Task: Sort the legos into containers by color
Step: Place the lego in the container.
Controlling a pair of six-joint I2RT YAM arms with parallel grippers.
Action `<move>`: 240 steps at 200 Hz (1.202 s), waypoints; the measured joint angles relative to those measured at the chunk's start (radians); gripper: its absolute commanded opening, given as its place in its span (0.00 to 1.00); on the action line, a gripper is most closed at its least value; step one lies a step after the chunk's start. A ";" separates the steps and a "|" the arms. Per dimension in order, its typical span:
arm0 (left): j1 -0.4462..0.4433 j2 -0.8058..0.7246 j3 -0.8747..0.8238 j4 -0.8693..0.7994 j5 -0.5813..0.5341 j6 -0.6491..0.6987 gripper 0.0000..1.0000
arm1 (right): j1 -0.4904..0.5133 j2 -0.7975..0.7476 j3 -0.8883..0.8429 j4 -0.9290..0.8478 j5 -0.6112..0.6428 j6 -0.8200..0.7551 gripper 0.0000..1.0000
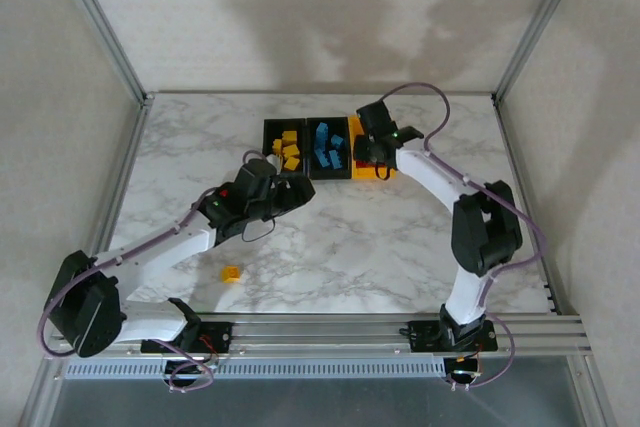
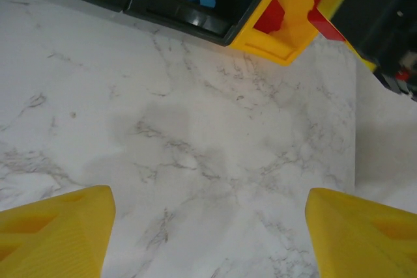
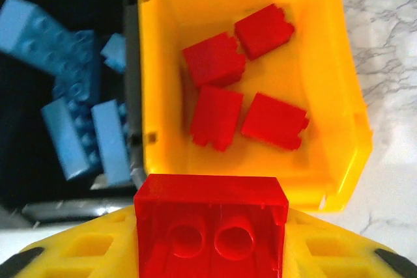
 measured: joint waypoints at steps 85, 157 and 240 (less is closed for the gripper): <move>-0.005 0.016 0.013 -0.010 -0.029 0.000 0.77 | -0.087 0.323 0.357 -0.028 0.023 -0.003 0.47; -0.005 -0.005 0.013 -0.038 -0.059 0.001 0.77 | -0.095 0.432 0.483 -0.086 0.050 -0.001 0.61; 0.043 -0.038 0.014 -0.148 -0.163 0.002 0.79 | -0.077 0.372 0.451 -0.077 0.053 -0.013 0.64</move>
